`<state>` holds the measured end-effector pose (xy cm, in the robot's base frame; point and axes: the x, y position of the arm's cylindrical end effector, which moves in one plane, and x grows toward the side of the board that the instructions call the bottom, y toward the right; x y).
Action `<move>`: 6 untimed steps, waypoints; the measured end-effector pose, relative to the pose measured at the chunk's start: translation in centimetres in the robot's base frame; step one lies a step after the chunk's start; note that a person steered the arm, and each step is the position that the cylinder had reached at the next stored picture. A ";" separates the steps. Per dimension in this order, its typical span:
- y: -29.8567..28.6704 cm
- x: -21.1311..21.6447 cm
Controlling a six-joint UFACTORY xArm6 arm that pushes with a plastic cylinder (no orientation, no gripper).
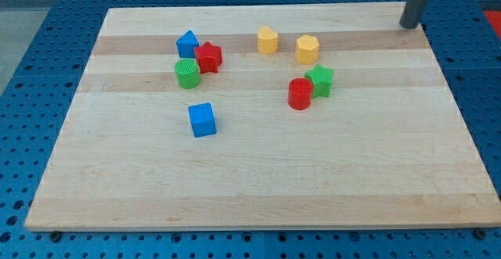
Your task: Move your arm towards the green star
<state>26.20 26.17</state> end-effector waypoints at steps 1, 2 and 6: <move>-1.5 2.2; -2.2 4.5; -9.1 12.8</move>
